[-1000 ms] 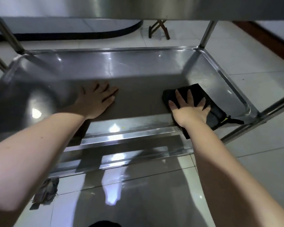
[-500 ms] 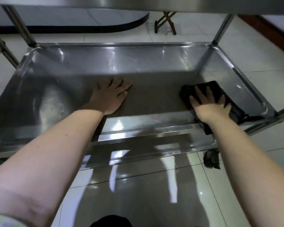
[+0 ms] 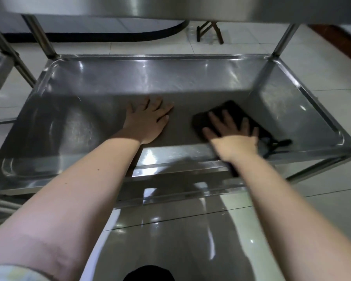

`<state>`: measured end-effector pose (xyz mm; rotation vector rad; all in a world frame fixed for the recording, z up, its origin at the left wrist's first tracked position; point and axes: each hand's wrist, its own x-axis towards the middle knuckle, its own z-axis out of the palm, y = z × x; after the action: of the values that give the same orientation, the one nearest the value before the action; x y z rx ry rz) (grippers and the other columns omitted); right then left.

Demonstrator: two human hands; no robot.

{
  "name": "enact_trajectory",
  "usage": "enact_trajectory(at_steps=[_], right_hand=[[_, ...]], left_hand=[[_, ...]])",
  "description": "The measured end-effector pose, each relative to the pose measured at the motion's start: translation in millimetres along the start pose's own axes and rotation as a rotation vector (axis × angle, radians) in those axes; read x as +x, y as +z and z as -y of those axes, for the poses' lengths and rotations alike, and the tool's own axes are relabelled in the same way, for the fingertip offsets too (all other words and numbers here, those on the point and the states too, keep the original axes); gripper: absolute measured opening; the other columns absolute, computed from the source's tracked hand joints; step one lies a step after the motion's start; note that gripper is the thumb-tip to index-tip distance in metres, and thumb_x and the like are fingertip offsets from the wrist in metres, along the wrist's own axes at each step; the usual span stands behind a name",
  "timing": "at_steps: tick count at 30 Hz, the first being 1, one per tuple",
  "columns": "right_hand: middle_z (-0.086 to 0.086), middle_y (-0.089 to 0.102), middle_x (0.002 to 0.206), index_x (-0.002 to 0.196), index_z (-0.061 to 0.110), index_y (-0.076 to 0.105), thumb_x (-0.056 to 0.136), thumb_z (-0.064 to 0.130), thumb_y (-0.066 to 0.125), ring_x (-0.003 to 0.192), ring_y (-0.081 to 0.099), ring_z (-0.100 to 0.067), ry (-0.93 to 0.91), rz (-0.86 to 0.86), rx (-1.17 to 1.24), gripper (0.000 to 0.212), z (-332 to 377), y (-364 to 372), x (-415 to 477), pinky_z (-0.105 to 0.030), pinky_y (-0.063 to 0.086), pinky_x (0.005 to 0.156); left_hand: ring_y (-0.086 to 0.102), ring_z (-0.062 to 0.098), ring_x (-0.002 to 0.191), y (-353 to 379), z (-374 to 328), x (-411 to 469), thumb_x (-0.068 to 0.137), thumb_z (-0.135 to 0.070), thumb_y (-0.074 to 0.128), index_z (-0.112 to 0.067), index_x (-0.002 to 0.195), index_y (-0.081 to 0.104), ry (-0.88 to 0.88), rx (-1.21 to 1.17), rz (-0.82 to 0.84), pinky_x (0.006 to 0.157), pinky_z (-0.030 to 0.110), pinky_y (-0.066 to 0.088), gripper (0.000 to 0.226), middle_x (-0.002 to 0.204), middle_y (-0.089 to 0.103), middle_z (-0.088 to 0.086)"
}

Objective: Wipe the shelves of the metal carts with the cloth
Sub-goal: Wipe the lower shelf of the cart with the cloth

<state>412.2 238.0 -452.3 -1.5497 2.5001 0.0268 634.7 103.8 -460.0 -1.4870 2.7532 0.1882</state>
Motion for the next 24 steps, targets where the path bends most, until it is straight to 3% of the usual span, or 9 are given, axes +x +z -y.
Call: enact_trajectory(at_steps=[3, 6, 8, 11, 15, 17, 20, 22, 24], right_hand=[[0.020, -0.008, 0.162, 0.145, 0.062, 0.000, 0.084, 0.083, 0.019, 0.148, -0.002, -0.042, 0.298, 0.036, 0.064, 0.067, -95.8, -21.2, 21.9, -0.064, 0.002, 0.114], [0.017, -0.010, 0.162, 0.148, 0.057, -0.002, 0.085, 0.081, 0.016, 0.147, -0.005, -0.045, 0.459, 0.053, 0.114, 0.069, -113.9, -27.0, 23.0, -0.064, 0.001, 0.114], [0.014, -0.012, 0.162, 0.149, 0.055, -0.003, 0.087, 0.079, 0.014, 0.146, -0.007, -0.047, 0.398, 0.026, 0.081, 0.069, -75.6, -18.4, 17.5, -0.066, 0.000, 0.113], [0.011, -0.013, 0.163, 0.149, 0.054, -0.005, 0.089, 0.075, 0.013, 0.145, -0.010, -0.050, 0.145, 0.010, 0.040, 0.066, 20.6, 2.0, -6.9, -0.069, -0.003, 0.109], [0.003, -0.018, 0.163, 0.151, 0.047, -0.009, 0.093, 0.068, 0.009, 0.140, -0.017, -0.055, -0.041, 0.053, -0.020, 0.064, 113.6, 15.4, -44.1, -0.072, -0.011, 0.105], [0.004, -0.019, 0.162, 0.151, 0.047, -0.008, 0.094, 0.067, 0.012, 0.141, -0.018, -0.054, -0.065, 0.098, 0.005, 0.063, 116.4, 11.4, -44.2, -0.071, -0.012, 0.106], [0.013, -0.002, 0.164, 0.149, 0.053, 0.009, 0.096, 0.065, 0.026, 0.147, -0.007, -0.042, -0.076, 0.083, 0.250, 0.057, 80.2, -6.0, -29.1, -0.062, -0.003, 0.113], [0.011, 0.020, 0.162, 0.149, 0.046, 0.025, 0.098, 0.052, 0.034, 0.148, 0.012, -0.035, -0.058, -0.071, 0.381, 0.052, 38.3, -19.0, -15.2, -0.057, 0.010, 0.117], [0.010, 0.025, 0.160, 0.148, 0.041, 0.033, 0.101, 0.039, 0.036, 0.148, 0.016, -0.030, -0.044, -0.135, 0.383, 0.047, -1.2, -23.8, -3.4, -0.057, 0.009, 0.118]], left_hand=[[0.000, 0.026, 0.151, -1.0, -2.4, 0.1, 0.102, -0.051, 0.013, -0.053, 0.150, 0.004, -0.003, -0.006, -0.001, 0.112, 0.067, 0.001, 0.048, 0.164, 0.003, -0.012], [-0.002, 0.027, 0.151, -0.5, -4.1, -0.9, 0.103, -0.050, 0.013, -0.052, 0.150, 0.004, -0.007, -0.002, -0.002, 0.112, 0.068, -0.001, 0.048, 0.164, 0.001, -0.011], [-0.002, 0.027, 0.151, -0.3, -4.9, -0.7, 0.103, -0.049, 0.014, -0.052, 0.151, 0.004, -0.009, 0.002, 0.004, 0.112, 0.067, -0.001, 0.048, 0.164, 0.001, -0.010], [-0.002, 0.025, 0.151, -0.7, -0.8, 0.4, 0.105, -0.044, 0.015, -0.051, 0.151, 0.005, -0.013, -0.018, 0.018, 0.112, 0.067, -0.002, 0.048, 0.164, 0.001, -0.012], [0.004, 0.015, 0.151, -7.5, 4.5, -2.2, 0.105, -0.044, 0.020, -0.053, 0.149, -0.007, -0.034, -0.246, -0.035, 0.115, 0.063, -0.002, 0.053, 0.162, 0.015, -0.013], [0.011, 0.017, 0.150, -11.8, 3.1, -9.9, 0.105, -0.045, 0.021, -0.055, 0.148, -0.006, -0.035, -0.354, -0.063, 0.117, 0.059, 0.000, 0.052, 0.161, 0.022, -0.012], [0.026, 0.024, 0.146, -28.8, -4.5, -19.2, 0.105, -0.044, 0.027, -0.049, 0.149, 0.024, -0.133, -0.669, -0.209, 0.121, 0.049, 0.004, 0.044, 0.156, 0.036, 0.000], [0.030, 0.028, 0.144, -34.3, -31.8, -22.8, 0.104, -0.035, 0.035, -0.036, 0.145, 0.042, -0.081, -0.489, -0.260, 0.121, 0.047, 0.005, 0.042, 0.152, 0.043, 0.006], [0.031, 0.030, 0.140, -26.1, -82.1, -30.5, 0.100, -0.037, 0.041, -0.032, 0.143, 0.046, -0.014, -0.254, -0.208, 0.118, 0.051, 0.012, 0.044, 0.150, 0.043, 0.008]])
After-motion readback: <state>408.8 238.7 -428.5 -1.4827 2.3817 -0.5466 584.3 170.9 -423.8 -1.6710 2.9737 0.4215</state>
